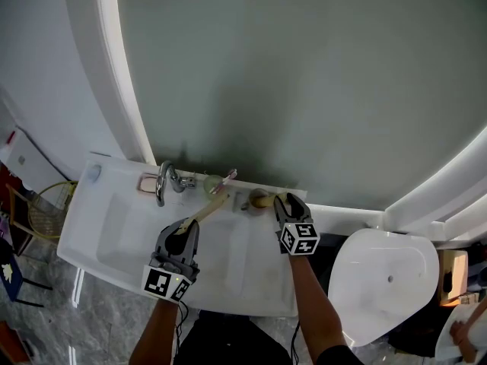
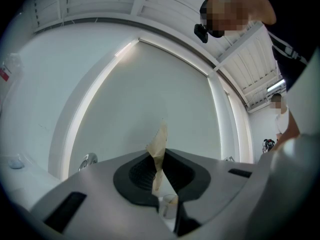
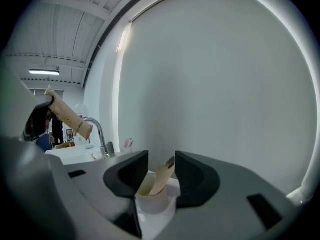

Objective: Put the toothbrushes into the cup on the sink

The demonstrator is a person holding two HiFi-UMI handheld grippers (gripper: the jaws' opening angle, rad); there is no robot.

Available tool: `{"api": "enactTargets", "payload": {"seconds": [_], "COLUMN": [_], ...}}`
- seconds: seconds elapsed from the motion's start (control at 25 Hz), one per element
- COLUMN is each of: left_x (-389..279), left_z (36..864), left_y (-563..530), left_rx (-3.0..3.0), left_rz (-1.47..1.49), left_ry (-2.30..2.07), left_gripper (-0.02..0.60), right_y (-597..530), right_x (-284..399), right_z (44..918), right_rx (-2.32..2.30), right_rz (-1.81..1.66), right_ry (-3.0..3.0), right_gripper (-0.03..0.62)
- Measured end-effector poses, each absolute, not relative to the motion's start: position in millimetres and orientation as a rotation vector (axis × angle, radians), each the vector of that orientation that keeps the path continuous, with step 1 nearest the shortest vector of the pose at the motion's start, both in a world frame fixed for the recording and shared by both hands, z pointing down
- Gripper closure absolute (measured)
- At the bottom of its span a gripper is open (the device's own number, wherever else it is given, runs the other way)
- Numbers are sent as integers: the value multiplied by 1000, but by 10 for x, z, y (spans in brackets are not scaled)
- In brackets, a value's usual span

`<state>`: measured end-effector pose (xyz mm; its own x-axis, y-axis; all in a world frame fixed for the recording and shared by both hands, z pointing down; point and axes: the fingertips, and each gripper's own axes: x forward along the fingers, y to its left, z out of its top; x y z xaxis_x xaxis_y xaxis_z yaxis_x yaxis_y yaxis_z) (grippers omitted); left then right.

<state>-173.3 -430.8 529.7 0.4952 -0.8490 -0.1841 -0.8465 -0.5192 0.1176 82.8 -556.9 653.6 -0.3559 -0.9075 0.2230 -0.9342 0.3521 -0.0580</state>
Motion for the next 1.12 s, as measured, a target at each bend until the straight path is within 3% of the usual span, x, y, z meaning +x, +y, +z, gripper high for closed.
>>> {"api": "enactTargets", "payload": {"seconds": [1.12], "left_x": [-1602], "left_z": [4828], "left_y": [-4111], "left_rx": [2690], "left_rz": [-337], "left_ry": [-1542], "left_gripper": [532], "right_y": [-4633], "right_x": [1036], "right_z": [5393], "right_rx": [1790], "right_rz": [126], "right_ry": [-2528], "right_gripper": [416]}}
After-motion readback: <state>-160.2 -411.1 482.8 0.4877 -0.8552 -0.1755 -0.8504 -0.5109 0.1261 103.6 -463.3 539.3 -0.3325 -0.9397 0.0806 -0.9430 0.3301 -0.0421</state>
